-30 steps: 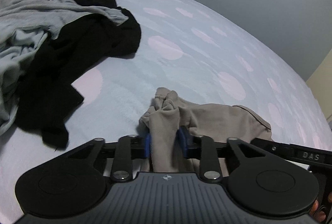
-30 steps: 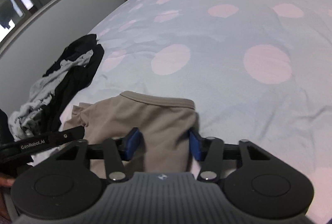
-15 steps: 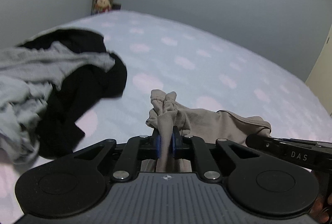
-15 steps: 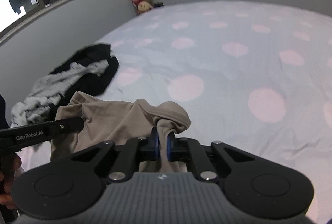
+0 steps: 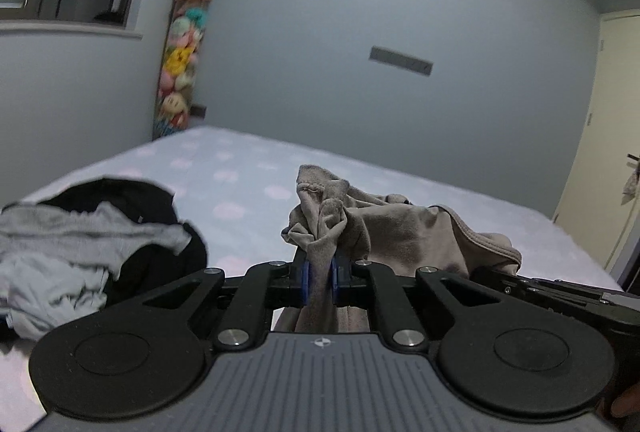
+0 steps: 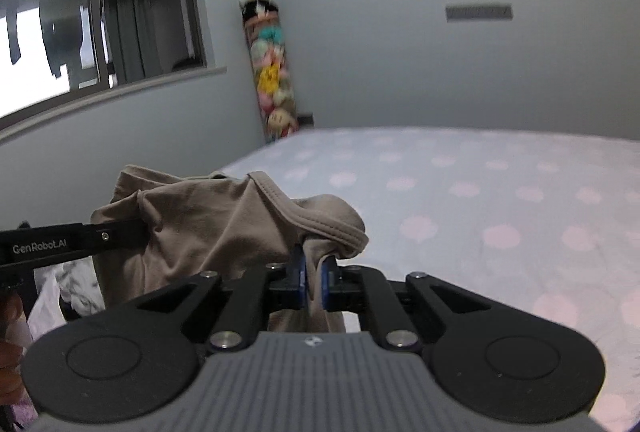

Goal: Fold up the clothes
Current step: 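Lift the folded shirt with both grippers and carry it toward the white laundry pile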

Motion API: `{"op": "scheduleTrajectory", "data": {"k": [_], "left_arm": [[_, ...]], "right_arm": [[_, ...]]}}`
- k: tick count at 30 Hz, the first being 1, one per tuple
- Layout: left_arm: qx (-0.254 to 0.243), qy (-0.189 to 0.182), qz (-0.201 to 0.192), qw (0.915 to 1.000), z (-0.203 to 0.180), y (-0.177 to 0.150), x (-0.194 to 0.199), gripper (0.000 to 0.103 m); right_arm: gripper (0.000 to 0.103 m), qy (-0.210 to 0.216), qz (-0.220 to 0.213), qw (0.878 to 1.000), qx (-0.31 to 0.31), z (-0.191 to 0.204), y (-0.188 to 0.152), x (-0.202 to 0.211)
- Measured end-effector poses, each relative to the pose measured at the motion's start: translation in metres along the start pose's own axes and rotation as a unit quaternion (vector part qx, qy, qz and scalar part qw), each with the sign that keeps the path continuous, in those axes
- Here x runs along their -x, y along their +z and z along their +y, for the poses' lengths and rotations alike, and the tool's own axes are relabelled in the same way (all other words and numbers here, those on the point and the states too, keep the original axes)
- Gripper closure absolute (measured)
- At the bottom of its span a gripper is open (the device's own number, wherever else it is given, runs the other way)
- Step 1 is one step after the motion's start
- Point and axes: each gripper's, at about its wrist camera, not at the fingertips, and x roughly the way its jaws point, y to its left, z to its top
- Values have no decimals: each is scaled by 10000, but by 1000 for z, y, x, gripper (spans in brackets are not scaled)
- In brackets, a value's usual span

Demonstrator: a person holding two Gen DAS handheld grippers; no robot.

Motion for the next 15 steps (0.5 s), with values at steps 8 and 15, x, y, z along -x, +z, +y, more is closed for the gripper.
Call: {"op": "scheduleTrajectory", "data": {"k": [8,15], "left_arm": [[-267,-582,-443,9970,-62,25,30,95],[-508,-1369,-658,9871,-122,41,49,95]], "right_arm": [[95,-321,-588,9978,-23,-33,38,67],[95,-809,-910,9923,225,-72,65,136]]}}
